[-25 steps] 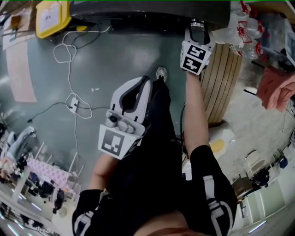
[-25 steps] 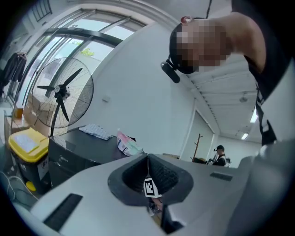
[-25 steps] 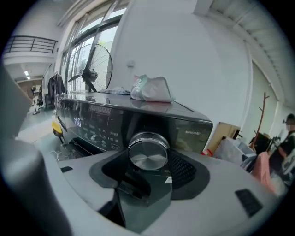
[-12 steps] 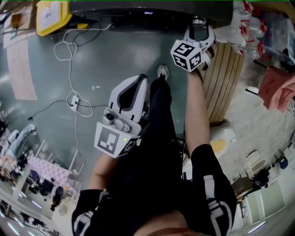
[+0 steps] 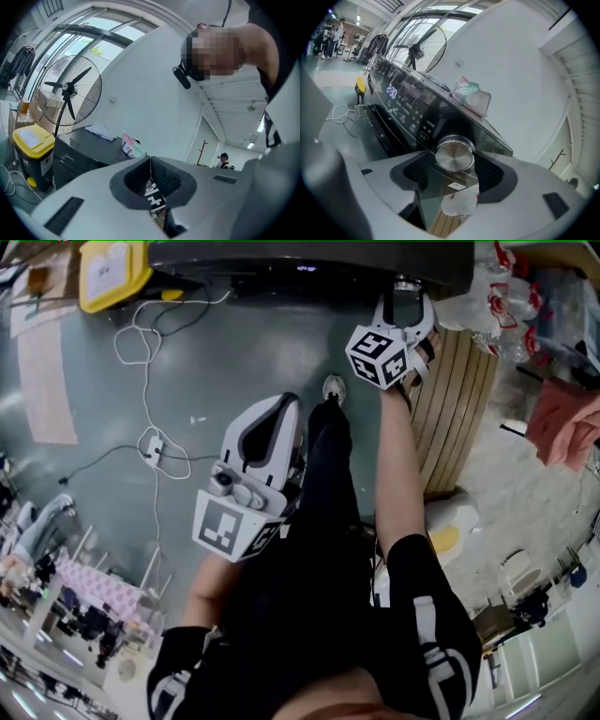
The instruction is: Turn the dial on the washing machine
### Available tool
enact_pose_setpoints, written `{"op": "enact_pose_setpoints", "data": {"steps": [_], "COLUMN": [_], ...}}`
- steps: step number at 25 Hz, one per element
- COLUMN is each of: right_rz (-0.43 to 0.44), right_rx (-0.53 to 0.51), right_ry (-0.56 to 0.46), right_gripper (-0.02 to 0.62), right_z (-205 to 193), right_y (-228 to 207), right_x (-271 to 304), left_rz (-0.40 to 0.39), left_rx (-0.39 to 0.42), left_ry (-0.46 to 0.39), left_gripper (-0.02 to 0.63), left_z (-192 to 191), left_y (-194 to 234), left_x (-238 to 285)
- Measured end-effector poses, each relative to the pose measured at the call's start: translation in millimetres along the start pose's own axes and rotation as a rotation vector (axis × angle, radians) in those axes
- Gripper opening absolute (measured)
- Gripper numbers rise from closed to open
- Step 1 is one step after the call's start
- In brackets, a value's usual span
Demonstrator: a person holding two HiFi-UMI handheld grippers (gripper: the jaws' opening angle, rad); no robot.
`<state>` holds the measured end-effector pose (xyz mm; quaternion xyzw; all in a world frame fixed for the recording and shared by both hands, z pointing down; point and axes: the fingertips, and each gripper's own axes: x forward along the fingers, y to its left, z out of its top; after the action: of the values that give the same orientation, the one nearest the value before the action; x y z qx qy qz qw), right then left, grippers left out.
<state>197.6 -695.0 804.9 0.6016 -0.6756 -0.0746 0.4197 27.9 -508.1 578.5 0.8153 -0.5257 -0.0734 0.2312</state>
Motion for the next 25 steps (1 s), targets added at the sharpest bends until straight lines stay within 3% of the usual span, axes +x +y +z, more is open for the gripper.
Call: {"op": "enact_pose_setpoints", "data": {"steps": [3, 6, 11, 14, 19, 25], "right_rz": [0.047, 0.131, 0.260, 0.315, 0.343, 0.347], "right_rx": [0.065, 0.204, 0.521, 0.679, 0.779, 0.806], "right_ry": [0.002, -0.011, -0.149, -0.194, -0.263, -0.318], "right_gripper": [0.308, 0.302, 0.116, 0.069, 0.041, 0.028], "right_z": [8, 22, 75, 98, 123, 129], "right_y": [15, 16, -19, -31, -48, -65], "right_x": [-43, -117, -263, -364, -508, -618], "left_rz": [-0.009, -0.017, -0.056, -0.085, -0.125, -0.137], "left_rx": [0.008, 0.022, 0.065, 0.094, 0.132, 0.130], "left_ry": [-0.022, -0.033, -0.088, -0.101, -0.101, -0.122], "left_gripper": [0.024, 0.023, 0.023, 0.025, 0.023, 0.023], "left_z": [19, 49, 98, 123, 153, 173], "left_y": [-2, -23, -58, -77, -114, -155], "left_x": [-38, -87, -170, -232, -316, -367]}}
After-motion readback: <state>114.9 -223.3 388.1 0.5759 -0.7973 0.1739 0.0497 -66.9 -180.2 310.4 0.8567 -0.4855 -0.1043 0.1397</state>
